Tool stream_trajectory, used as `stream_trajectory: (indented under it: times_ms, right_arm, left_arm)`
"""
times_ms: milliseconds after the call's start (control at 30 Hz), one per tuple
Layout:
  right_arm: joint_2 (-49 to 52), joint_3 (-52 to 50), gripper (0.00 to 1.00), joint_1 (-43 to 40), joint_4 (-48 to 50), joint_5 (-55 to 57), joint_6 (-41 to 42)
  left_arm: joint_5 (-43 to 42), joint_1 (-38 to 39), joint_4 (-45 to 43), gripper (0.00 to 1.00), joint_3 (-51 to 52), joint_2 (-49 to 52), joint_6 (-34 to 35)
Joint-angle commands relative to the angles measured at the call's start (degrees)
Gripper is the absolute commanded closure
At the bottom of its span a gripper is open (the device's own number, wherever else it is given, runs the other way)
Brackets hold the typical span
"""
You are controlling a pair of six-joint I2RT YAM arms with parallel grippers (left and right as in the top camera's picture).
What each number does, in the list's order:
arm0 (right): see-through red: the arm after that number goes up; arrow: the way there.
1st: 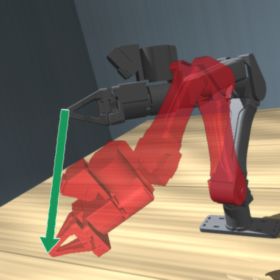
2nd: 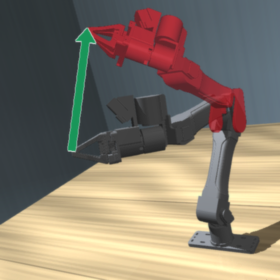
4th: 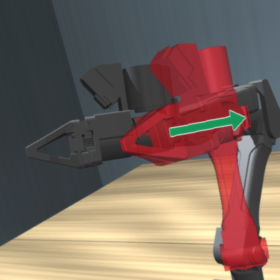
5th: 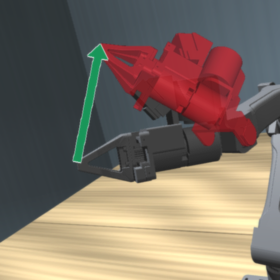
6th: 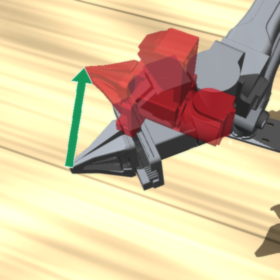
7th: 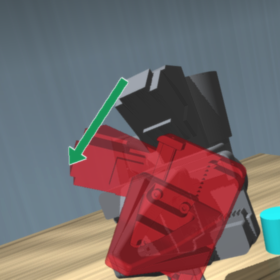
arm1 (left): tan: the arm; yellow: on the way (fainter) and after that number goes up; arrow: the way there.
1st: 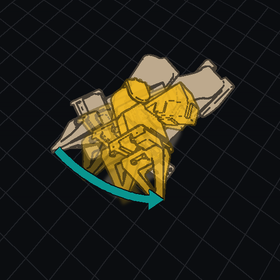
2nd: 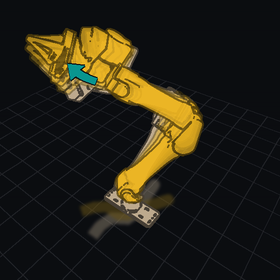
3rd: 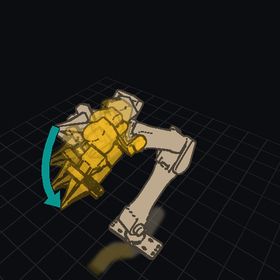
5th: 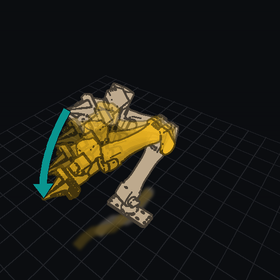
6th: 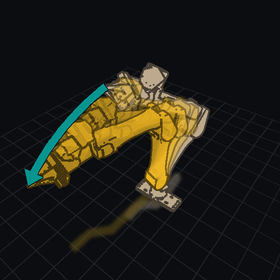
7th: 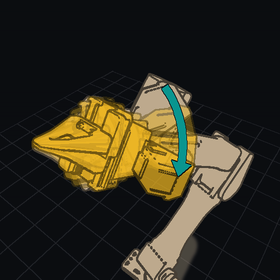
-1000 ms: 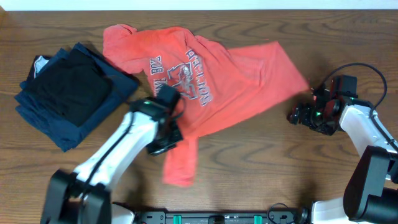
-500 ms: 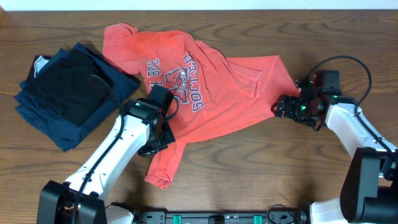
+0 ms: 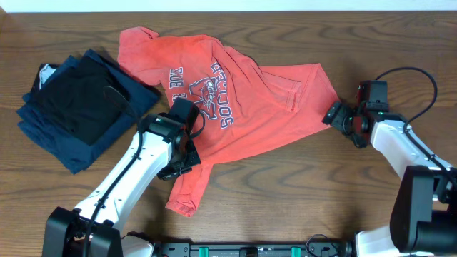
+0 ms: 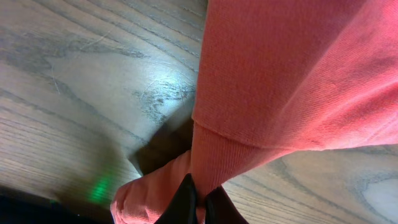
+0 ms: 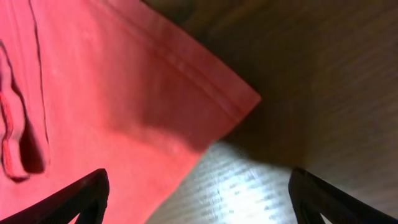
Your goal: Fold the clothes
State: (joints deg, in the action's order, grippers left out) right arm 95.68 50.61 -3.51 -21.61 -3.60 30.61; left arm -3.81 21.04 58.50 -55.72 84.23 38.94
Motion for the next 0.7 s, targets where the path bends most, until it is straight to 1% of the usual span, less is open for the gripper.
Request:
stream_trajectory:
  times_ms: [0,133,233,300,333,367,400,433,467,500,600,667]
  right_arm:
    - [3.0,-0.3,0.10,0.6,1.3,1.2,2.2]
    - [6.7,-0.3,0.11,0.6,4.0,0.7,2.2]
    - [9.2,-0.3,0.19,0.6,7.5,0.7,2.1]
    - [9.9,-0.3,0.32,0.6,9.9,0.5,2.1]
    - [9.9,-0.3,0.44,0.6,11.1,0.5,1.9]
    - [9.9,-0.3,0.49,0.6,12.0,0.5,1.6]
    - [9.9,-0.3,0.57,0.6,13.0,0.1,1.2]
    - [9.9,-0.3,0.68,0.5,13.8,-0.4,0.5]
    - [9.9,-0.3,0.81,0.5,14.6,-1.5,-0.2]
    - [9.9,-0.2,0.99,0.4,15.0,-2.7,-1.4]
    - [8.7,0.3,0.99,-0.5,13.8,-3.7,-4.2]
    - [6.4,0.7,0.99,-2.1,11.9,-2.5,-5.0]
  left_arm:
    - [1.5,-0.2,0.6,0.94,0.3,0.3,-0.3]
    - [1.5,-0.2,0.6,0.94,0.3,0.3,-0.3]
    - [1.5,-0.2,0.6,0.94,0.3,0.3,-0.3]
    - [1.5,-0.2,0.6,0.94,0.3,0.3,-0.3]
    - [1.5,-0.2,0.6,0.94,0.3,0.3,-0.3]
    - [1.5,-0.2,0.6,0.94,0.3,0.3,-0.3]
    - [1.5,-0.2,0.6,0.94,0.3,0.3,-0.4]
    - [1.5,-0.2,0.6,0.94,0.3,0.3,-0.4]
    - [1.5,-0.2,0.6,0.94,0.3,0.3,-0.4]
    - [1.5,-0.2,0.6,0.94,0.3,0.3,-0.4]
    - [1.5,-0.2,-0.4,0.94,0.3,0.3,-0.4]
    - [1.5,-0.2,-1.5,0.94,0.3,0.3,-0.4]
